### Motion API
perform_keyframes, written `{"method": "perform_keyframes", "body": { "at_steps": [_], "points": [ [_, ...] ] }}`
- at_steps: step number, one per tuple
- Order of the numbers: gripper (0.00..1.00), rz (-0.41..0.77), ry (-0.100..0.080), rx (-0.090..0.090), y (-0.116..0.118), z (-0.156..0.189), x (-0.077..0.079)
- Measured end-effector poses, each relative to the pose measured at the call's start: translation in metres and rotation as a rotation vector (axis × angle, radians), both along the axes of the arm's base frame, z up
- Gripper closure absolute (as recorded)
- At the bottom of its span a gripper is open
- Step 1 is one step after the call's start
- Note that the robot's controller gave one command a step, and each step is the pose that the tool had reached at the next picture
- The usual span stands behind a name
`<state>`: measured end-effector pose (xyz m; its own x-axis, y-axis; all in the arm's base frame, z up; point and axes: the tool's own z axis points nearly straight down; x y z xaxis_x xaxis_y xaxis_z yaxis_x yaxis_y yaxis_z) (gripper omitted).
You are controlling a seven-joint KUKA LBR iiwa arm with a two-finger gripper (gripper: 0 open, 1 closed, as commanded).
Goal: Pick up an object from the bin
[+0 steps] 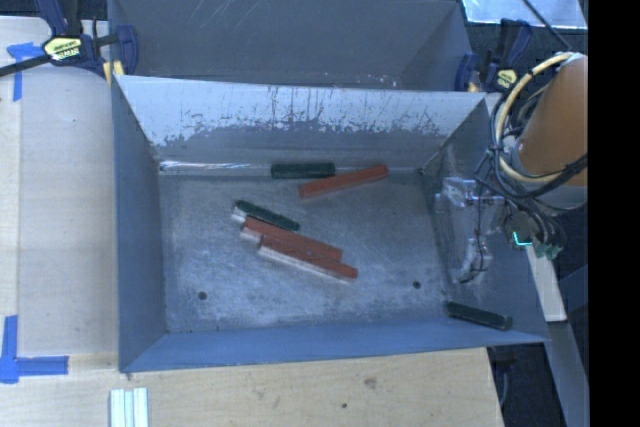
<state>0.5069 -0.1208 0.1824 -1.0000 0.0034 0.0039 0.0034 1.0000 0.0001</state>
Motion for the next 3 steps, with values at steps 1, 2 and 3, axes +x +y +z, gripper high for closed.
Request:
{"method": "perform_keyframes", "body": {
  "at_steps": [1, 2, 3],
  "points": [
    [0.0, 0.029, -0.001, 0.004, 0.087, -0.07, 0.015],
    [0.0, 0.035, -0.014, 0.001, 0.158, -0.11, 0.109],
    [1.0, 0.031, -0.019, 0.0, 0.154, -0.106, 0.109]
  ]
}}
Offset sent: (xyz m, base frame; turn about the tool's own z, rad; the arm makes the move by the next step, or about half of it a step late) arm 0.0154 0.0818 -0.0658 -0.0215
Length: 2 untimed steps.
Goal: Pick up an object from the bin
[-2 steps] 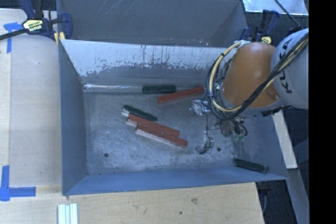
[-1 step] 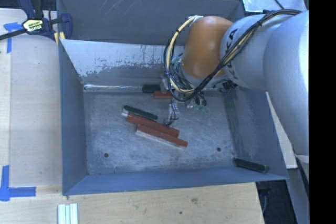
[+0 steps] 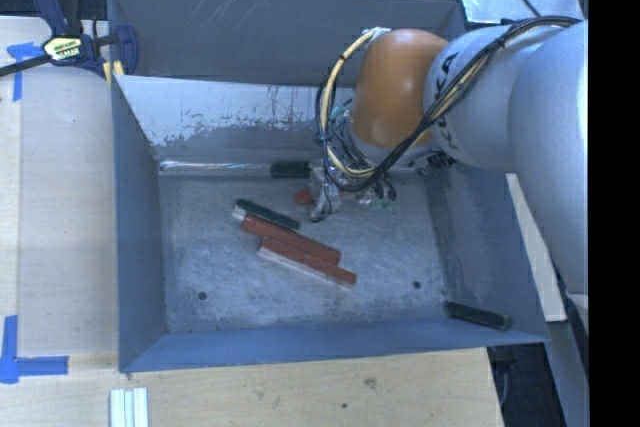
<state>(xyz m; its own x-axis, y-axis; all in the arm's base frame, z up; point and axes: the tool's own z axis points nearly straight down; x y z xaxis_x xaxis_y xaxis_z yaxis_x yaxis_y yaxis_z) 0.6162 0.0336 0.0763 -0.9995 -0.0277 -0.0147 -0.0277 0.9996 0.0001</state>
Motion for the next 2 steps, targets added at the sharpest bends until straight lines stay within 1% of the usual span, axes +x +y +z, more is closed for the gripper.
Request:
{"method": "perform_keyframes", "body": {
  "at_steps": [1, 2],
  "points": [
    [1.0, 0.004, 0.005, 0.001, -0.0092, 0.0011, -0.0077],
    [0.0, 0.006, 0.01, -0.001, -0.0094, -0.001, -0.0092]
  ]
}}
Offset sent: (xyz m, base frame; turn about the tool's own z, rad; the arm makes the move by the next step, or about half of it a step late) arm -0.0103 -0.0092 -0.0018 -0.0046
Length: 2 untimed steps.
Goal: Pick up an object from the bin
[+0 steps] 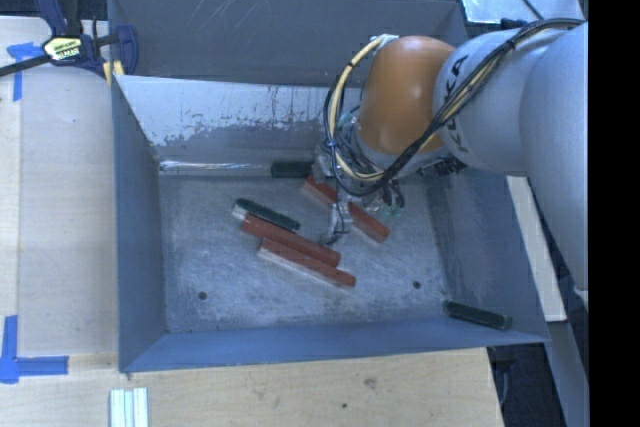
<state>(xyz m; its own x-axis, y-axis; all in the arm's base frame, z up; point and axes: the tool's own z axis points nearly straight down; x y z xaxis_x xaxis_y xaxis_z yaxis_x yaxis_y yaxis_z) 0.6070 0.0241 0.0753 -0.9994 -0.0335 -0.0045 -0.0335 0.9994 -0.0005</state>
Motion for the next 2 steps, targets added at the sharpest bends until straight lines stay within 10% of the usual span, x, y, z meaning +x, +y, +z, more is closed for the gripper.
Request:
{"method": "perform_keyframes", "body": {
  "at_steps": [1, 2],
  "points": [
    [1.0, 0.0, -0.006, 0.0, 0.0002, 0.0024, 0.0019],
    [0.0, 0.001, 0.0, 0.0, 0.0002, 0.0, 0.0]
  ]
}}
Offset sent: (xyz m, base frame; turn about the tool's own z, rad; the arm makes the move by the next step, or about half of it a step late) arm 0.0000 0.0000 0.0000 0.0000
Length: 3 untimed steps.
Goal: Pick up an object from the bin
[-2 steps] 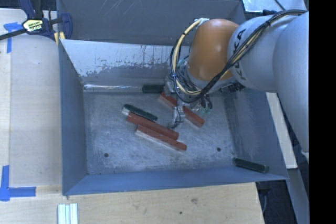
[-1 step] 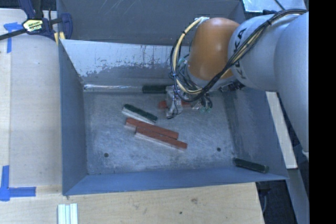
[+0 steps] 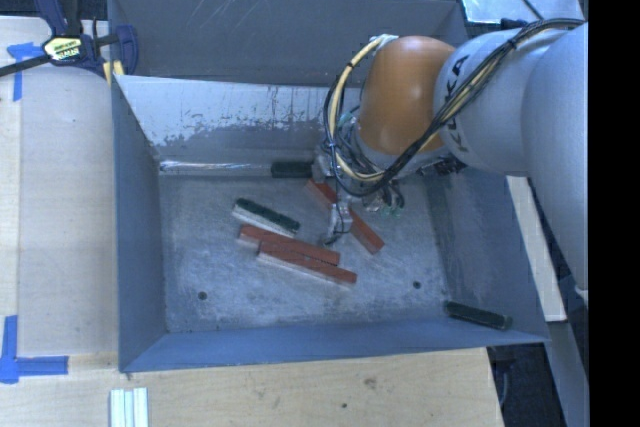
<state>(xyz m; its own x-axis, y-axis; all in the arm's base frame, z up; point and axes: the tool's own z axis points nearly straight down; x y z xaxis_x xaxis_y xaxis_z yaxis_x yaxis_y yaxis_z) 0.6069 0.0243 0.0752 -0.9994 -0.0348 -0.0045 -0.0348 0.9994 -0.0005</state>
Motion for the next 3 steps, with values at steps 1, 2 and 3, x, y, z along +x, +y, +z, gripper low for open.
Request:
{"method": "perform_keyframes", "body": {
  "at_steps": [1, 2, 3],
  "points": [
    [0.0, 0.003, 0.001, -0.002, -0.05, -0.005, -0.014],
    [1.0, 0.008, 0.0, 0.0, -0.047, -0.005, -0.014],
    [1.0, 0.054, -0.008, 0.001, 0.003, 0.137, -0.016]
  ]
}}
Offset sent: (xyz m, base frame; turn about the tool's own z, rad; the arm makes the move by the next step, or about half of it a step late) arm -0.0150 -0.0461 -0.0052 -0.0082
